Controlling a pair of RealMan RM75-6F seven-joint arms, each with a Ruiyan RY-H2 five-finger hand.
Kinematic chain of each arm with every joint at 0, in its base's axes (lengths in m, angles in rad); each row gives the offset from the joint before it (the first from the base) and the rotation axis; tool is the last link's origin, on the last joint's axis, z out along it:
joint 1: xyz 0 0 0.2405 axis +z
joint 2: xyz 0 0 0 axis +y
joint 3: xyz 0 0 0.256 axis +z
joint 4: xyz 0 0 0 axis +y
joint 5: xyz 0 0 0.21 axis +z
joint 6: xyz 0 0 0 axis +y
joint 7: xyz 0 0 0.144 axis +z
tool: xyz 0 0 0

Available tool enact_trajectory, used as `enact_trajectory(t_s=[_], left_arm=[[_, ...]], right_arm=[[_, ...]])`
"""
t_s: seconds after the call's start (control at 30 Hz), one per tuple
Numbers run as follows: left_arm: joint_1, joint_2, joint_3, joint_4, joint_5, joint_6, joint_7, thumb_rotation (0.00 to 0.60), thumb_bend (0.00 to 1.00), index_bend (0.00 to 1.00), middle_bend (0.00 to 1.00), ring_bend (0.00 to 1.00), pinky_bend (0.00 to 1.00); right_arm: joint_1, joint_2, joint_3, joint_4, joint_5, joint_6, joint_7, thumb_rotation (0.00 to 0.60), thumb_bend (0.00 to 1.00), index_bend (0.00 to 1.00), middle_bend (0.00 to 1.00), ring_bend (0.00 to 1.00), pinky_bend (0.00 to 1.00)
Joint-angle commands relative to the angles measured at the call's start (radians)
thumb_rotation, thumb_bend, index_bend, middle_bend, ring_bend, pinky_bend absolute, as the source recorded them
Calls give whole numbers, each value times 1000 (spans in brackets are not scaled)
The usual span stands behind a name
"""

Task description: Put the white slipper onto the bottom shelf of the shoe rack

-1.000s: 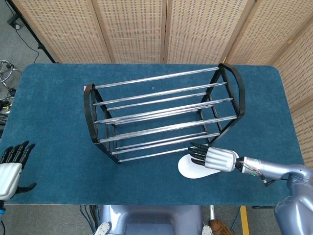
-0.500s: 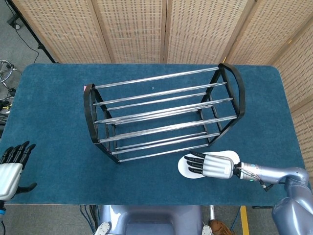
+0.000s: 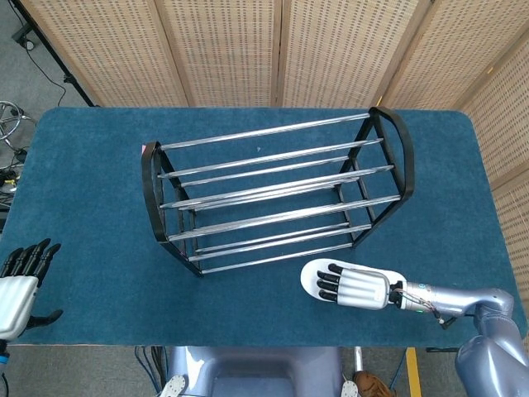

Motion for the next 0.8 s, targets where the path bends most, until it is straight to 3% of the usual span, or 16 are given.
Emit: enact_trajectory(t_s=[0.03,0.2,0.3,0.5,0.8], left_arm=[[1,2,1,0,1,2,-5,600,89,0,0,0,0],[2,5,3,0,8,4,-9,600,89,0,0,0,0],[2,4,4,0,10,4,-8,600,90,0,0,0,0],[0,2,7,-1,9,-1,-3,600,89,0,0,0,0],[0,-1,9,-3,7,-3,4,600,90,0,0,0,0]], right_arm=[[-2,-3,-1,-1,5,-4,-1,600,306,420,407,332,465],[-6,-5,-5,-3,14,-13,-1,600,501,481,472,398,519],[-11,-6,-7,-4,18,-16,2,600,563,497,490,417,537],[-24,-9,-8,-7,30,-7,8,600,641,535,521,450,566],[-48,1,5,0,56,42,-5,600,643,540,529,456,566]])
